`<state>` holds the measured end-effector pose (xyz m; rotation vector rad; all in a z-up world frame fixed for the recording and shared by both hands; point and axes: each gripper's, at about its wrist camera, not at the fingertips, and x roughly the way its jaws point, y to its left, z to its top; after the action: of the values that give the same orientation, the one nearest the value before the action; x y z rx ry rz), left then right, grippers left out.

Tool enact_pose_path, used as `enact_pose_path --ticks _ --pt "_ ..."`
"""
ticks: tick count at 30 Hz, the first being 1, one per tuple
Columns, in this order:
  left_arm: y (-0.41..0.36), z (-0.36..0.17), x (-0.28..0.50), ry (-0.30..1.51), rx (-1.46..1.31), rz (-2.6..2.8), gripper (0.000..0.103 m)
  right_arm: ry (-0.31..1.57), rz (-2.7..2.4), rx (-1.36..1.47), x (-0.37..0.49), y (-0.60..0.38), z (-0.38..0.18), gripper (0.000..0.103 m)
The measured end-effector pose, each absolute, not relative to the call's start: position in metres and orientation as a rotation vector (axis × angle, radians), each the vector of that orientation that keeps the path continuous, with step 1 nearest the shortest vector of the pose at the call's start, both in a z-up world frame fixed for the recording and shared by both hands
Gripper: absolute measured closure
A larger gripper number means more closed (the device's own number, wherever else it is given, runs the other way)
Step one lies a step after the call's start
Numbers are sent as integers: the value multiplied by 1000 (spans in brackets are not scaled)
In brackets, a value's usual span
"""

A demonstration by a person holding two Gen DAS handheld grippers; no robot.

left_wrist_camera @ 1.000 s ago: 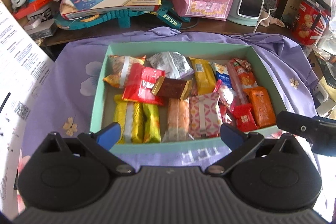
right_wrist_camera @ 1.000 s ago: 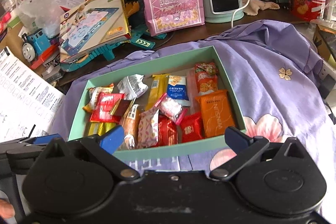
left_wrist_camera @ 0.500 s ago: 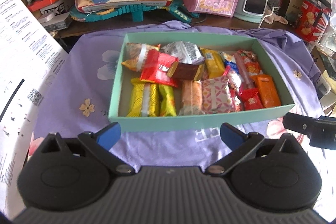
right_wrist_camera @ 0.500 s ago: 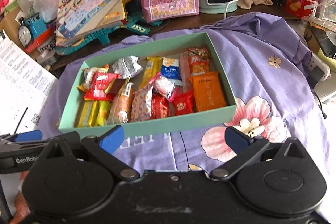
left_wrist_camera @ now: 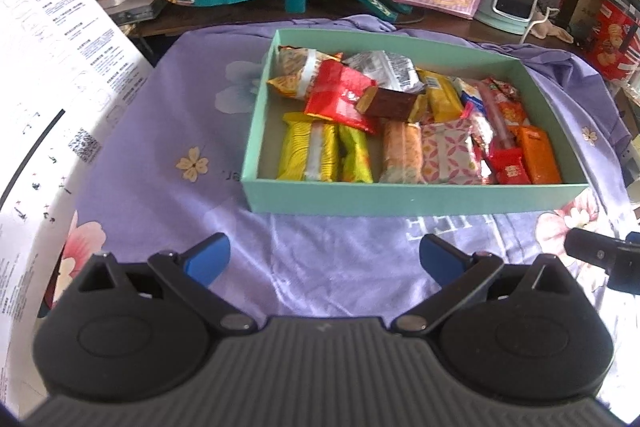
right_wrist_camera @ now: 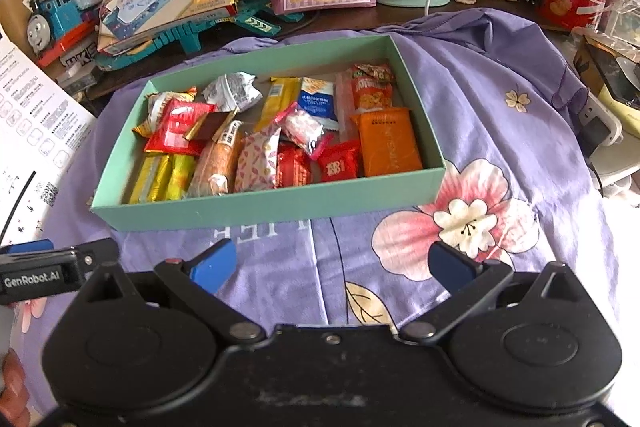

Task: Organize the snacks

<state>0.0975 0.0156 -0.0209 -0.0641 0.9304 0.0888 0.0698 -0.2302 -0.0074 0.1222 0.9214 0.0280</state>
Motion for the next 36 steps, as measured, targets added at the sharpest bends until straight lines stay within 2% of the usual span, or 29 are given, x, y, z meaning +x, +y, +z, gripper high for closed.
enact_pose_path --ticks 36 --pt "21 -30 96 965 -43 114 0 965 19 87 74 -229 -17 0"
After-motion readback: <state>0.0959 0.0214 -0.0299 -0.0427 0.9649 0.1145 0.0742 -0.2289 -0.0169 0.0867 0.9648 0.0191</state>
